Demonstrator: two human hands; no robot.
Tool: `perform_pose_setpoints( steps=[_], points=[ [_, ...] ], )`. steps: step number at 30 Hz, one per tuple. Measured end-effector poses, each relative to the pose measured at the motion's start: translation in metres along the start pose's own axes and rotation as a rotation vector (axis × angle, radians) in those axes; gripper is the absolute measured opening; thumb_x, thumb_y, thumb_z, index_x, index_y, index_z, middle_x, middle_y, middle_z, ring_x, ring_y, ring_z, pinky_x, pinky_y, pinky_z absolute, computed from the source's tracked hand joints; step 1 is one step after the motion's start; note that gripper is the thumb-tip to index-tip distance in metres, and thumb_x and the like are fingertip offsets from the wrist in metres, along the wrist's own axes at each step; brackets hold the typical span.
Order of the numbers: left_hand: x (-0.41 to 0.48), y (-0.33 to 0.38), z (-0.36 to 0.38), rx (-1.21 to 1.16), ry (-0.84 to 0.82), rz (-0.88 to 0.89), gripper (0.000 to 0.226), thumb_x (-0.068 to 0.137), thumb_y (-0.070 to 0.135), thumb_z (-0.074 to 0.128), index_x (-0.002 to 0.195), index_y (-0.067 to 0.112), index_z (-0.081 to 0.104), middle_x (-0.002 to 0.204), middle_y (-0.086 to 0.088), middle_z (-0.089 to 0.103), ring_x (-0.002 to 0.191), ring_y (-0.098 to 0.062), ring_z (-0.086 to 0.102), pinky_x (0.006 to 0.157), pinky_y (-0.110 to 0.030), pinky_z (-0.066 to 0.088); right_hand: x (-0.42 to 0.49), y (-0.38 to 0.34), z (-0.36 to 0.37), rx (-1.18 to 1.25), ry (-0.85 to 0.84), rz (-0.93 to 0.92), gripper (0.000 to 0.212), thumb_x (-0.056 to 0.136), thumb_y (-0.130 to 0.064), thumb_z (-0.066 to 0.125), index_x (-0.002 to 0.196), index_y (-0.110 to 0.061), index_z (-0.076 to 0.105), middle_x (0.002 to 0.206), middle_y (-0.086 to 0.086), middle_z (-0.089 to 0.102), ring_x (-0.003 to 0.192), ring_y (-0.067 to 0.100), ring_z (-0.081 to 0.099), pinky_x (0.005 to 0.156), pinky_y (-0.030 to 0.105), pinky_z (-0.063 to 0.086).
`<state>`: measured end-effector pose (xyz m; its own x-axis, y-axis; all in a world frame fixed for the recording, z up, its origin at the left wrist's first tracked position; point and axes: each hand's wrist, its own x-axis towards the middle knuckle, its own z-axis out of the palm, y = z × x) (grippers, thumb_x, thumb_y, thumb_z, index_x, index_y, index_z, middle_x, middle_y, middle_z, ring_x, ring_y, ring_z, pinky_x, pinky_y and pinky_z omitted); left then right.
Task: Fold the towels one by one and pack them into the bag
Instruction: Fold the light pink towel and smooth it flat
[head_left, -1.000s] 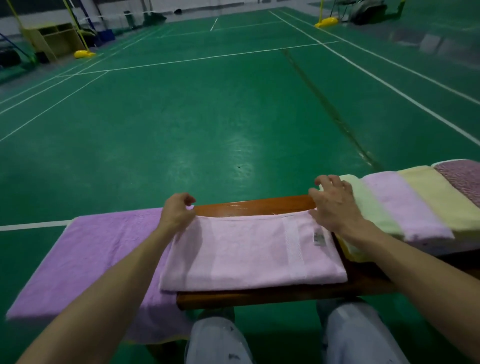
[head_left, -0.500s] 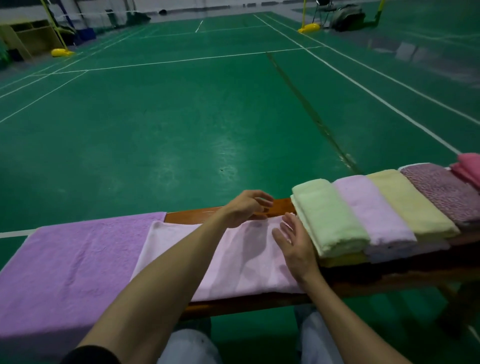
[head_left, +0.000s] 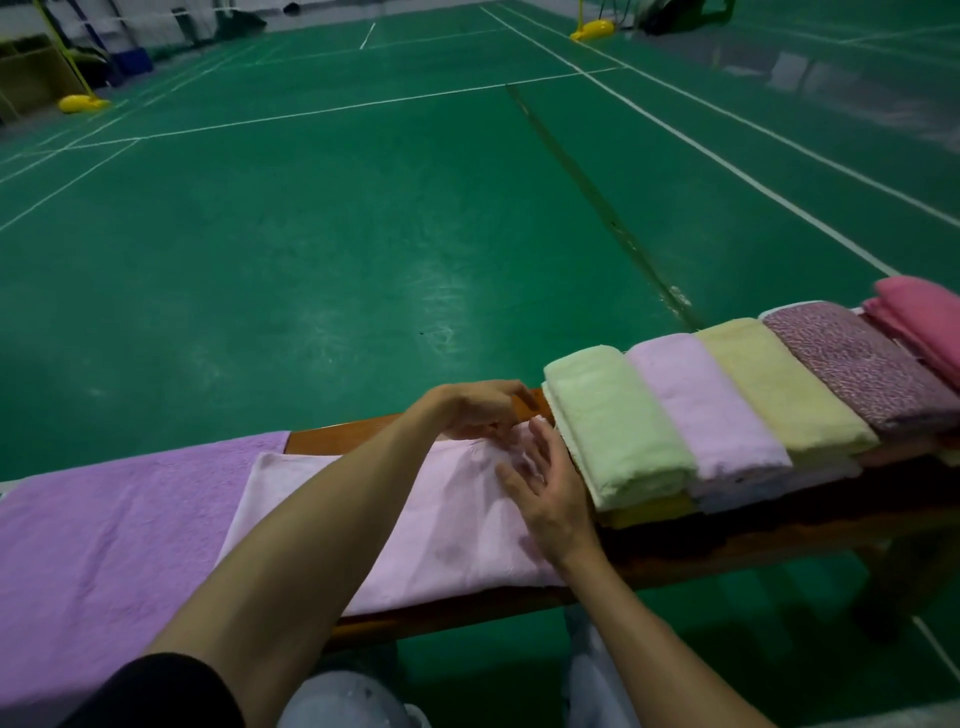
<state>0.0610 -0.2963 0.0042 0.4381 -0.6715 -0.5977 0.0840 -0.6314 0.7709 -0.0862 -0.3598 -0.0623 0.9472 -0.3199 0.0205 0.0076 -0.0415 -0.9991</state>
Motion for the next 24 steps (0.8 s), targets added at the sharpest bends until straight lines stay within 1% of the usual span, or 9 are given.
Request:
perform_pose_setpoints(
  steps=[3, 5, 7, 9, 12, 16, 18, 21, 24],
  points=[
    [0.005, -0.006, -0.003, 0.134, -0.027, 0.017, 0.055, 0.078, -0.024, 0.048, 0.123, 0.007, 0.049, 0.114, -0.011, 0.058, 0.1, -0.021, 0.061, 0.079, -0.028, 0.056, -0.003, 0.002, -0.004, 0.038, 0.039, -0.03, 0.071, 0.082, -0.035, 0.069, 0.143, -0.013, 0.04, 0.14, -0.005, 0.05, 0.129, 0.003, 0.048, 0.097, 0.008, 0.042],
    [0.008, -0.01, -0.002, 0.212, -0.019, 0.041, 0.057, 0.079, -0.019, 0.06, 0.128, 0.008, 0.05, 0.118, -0.015, 0.06, 0.105, -0.027, 0.062, 0.084, -0.033, 0.056, -0.006, 0.0, -0.004, 0.033, 0.055, -0.062, 0.06, 0.085, -0.029, 0.068, 0.138, -0.016, 0.044, 0.135, -0.006, 0.053, 0.122, -0.006, 0.052, 0.091, 0.005, 0.042],
    [0.009, -0.012, 0.003, 0.353, 0.04, 0.09, 0.051, 0.078, -0.011, 0.068, 0.123, 0.01, 0.056, 0.116, -0.013, 0.063, 0.105, -0.027, 0.064, 0.088, -0.038, 0.057, -0.011, -0.005, -0.001, 0.014, 0.068, -0.082, 0.052, 0.085, -0.032, 0.065, 0.132, -0.024, 0.044, 0.128, -0.015, 0.053, 0.114, -0.018, 0.051, 0.088, 0.003, 0.042],
    [0.01, -0.015, 0.005, 0.485, 0.105, 0.132, 0.037, 0.078, -0.003, 0.072, 0.112, 0.009, 0.065, 0.108, -0.01, 0.068, 0.095, -0.022, 0.066, 0.088, -0.041, 0.056, -0.014, -0.011, 0.002, 0.007, 0.094, -0.1, 0.051, 0.084, -0.037, 0.063, 0.13, -0.026, 0.044, 0.124, -0.02, 0.052, 0.11, -0.023, 0.05, 0.086, 0.001, 0.042],
    [0.007, -0.02, 0.0, 0.479, 0.123, 0.127, 0.022, 0.081, 0.0, 0.069, 0.103, 0.006, 0.071, 0.101, -0.013, 0.071, 0.084, -0.017, 0.064, 0.087, -0.04, 0.055, -0.019, -0.019, 0.003, 0.0, 0.125, -0.14, 0.049, 0.084, -0.035, 0.063, 0.128, -0.026, 0.043, 0.122, -0.024, 0.05, 0.107, -0.023, 0.051, 0.08, 0.002, 0.044],
    [-0.011, -0.023, -0.015, 0.381, 0.182, 0.173, 0.014, 0.085, 0.0, 0.066, 0.088, 0.013, 0.071, 0.082, 0.0, 0.068, 0.077, -0.009, 0.059, 0.071, -0.016, 0.049, -0.028, -0.014, -0.002, -0.057, 0.252, -0.125, 0.05, 0.087, -0.046, 0.068, 0.129, -0.031, 0.046, 0.126, -0.014, 0.051, 0.098, 0.011, 0.065, 0.07, 0.018, 0.054],
    [-0.021, -0.023, -0.022, 0.313, 0.211, 0.188, 0.014, 0.083, 0.003, 0.07, 0.085, 0.017, 0.072, 0.079, 0.004, 0.067, 0.075, -0.007, 0.059, 0.072, -0.016, 0.047, -0.033, -0.012, -0.001, -0.057, 0.277, -0.067, 0.057, 0.082, -0.058, 0.064, 0.13, -0.039, 0.042, 0.13, -0.013, 0.048, 0.101, 0.029, 0.065, 0.063, 0.029, 0.058],
    [-0.034, -0.026, -0.034, 0.317, 0.277, 0.21, 0.013, 0.079, 0.011, 0.077, 0.082, 0.023, 0.073, 0.074, 0.008, 0.067, 0.069, -0.007, 0.057, 0.072, -0.023, 0.046, -0.04, -0.017, 0.003, 0.017, 0.265, 0.025, 0.054, 0.087, -0.046, 0.067, 0.132, -0.041, 0.036, 0.136, -0.007, 0.041, 0.101, 0.037, 0.065, 0.051, 0.023, 0.054],
    [-0.05, -0.031, -0.043, 0.242, 0.273, 0.184, 0.013, 0.081, 0.006, 0.074, 0.084, 0.019, 0.074, 0.069, 0.0, 0.06, 0.056, -0.01, 0.049, 0.055, -0.024, 0.044, -0.045, -0.026, 0.008, 0.138, 0.24, 0.159, 0.057, 0.093, -0.034, 0.062, 0.139, -0.033, 0.03, 0.137, -0.002, 0.04, 0.081, 0.03, 0.072, 0.052, 0.028, 0.056]
  ],
)
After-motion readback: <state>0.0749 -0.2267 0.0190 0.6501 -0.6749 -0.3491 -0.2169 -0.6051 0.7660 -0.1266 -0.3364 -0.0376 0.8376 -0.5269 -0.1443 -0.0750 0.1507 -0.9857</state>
